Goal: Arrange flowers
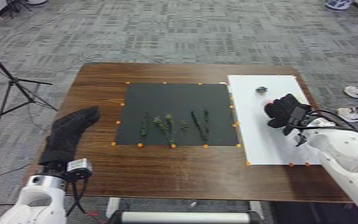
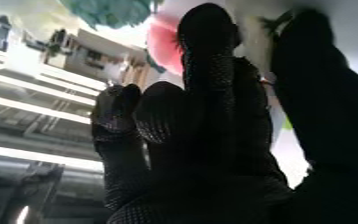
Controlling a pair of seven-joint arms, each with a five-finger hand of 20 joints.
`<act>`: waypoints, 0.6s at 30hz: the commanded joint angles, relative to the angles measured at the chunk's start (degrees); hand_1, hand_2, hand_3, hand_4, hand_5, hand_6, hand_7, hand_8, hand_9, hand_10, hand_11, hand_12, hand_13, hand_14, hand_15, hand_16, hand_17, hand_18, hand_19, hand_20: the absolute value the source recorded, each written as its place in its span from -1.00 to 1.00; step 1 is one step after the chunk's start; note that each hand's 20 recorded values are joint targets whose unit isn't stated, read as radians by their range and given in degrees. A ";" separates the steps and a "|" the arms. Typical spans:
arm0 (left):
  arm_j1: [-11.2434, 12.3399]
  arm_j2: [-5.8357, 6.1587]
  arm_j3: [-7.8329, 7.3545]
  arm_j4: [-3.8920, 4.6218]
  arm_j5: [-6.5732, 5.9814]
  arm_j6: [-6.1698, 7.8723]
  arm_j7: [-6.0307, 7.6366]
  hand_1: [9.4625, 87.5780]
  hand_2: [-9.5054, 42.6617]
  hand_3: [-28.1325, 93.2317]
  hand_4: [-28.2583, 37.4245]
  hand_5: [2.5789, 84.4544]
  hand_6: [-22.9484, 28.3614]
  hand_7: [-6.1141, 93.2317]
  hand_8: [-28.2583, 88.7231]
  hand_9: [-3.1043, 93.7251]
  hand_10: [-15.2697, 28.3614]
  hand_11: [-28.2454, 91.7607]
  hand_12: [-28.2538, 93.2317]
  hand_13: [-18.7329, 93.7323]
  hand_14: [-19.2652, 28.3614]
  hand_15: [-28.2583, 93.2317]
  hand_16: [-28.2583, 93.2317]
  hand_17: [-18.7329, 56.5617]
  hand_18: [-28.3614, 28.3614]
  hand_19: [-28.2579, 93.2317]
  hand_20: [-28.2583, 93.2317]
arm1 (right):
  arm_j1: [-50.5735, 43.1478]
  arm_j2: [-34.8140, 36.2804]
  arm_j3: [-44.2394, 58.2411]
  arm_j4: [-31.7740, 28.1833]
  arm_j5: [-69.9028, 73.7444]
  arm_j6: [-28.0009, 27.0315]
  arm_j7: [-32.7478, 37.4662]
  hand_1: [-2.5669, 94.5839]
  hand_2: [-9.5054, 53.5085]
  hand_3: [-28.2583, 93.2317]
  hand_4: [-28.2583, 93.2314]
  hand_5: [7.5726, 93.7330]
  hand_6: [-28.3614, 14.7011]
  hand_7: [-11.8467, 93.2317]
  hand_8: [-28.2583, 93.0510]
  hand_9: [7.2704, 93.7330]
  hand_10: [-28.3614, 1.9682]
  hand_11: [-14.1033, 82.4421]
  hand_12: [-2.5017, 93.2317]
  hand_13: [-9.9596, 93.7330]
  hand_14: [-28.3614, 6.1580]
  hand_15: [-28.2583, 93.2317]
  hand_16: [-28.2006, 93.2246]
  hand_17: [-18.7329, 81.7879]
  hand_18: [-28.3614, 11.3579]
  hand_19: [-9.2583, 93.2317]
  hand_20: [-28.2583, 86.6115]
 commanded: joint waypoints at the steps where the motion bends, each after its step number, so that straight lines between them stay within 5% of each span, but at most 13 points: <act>1: 0.01 -0.56 0.19 0.08 -0.23 -0.66 0.19 -0.61 -0.77 0.63 -0.66 0.13 0.02 -0.55 -0.63 0.04 0.30 -0.20 -0.30 -0.04 0.46 -0.32 -0.49 -0.38 0.33 -0.49 -0.29 | 0.00 0.34 -1.07 2.11 1.77 5.15 -1.02 0.14 -0.97 0.53 -0.97 0.44 0.46 0.00 -0.40 0.86 0.33 0.03 -0.35 0.73 0.24 0.68 0.11 0.18 -0.78 0.86 0.49; 10: 1.92 1.14 -3.20 0.07 -0.56 0.22 -0.01 -0.61 -0.76 0.63 -0.66 0.13 0.02 -0.55 -0.63 0.03 0.29 -0.21 -0.30 -0.04 0.46 -0.32 -0.49 -0.38 0.33 -0.49 -0.29 | 4.57 5.17 -3.71 -6.69 11.87 8.10 1.18 0.19 -0.95 0.52 -0.95 0.51 0.43 -0.03 -0.37 0.90 0.35 0.03 -0.37 0.78 0.30 0.67 0.13 0.23 -0.77 0.88 0.48; 16: 3.35 1.64 -5.20 1.17 0.32 1.28 -0.31 -0.61 -0.76 0.63 -0.66 0.13 0.02 -0.55 -0.63 0.03 0.29 -0.20 -0.30 -0.04 0.46 -0.32 -0.49 -0.38 0.33 -0.49 -0.29 | 12.86 3.65 -8.69 -13.47 19.20 8.99 1.51 0.19 -0.96 0.52 -0.95 0.52 0.43 -0.04 -0.37 0.90 0.35 0.03 -0.38 0.78 0.30 0.66 0.14 0.23 -0.76 0.88 0.48; 18: 3.72 2.11 -5.29 1.81 -0.55 2.10 -0.28 -0.61 -0.76 0.63 -0.67 0.14 0.02 -0.55 -0.63 0.04 0.29 -0.20 -0.30 -0.03 0.46 -0.32 -0.49 -0.38 0.33 -0.49 -0.29 | 15.88 1.70 -11.09 -14.58 21.19 8.60 1.31 0.19 -0.96 0.52 -0.95 0.52 0.42 -0.04 -0.37 0.90 0.35 0.02 -0.38 0.78 0.31 0.66 0.14 0.23 -0.76 0.89 0.48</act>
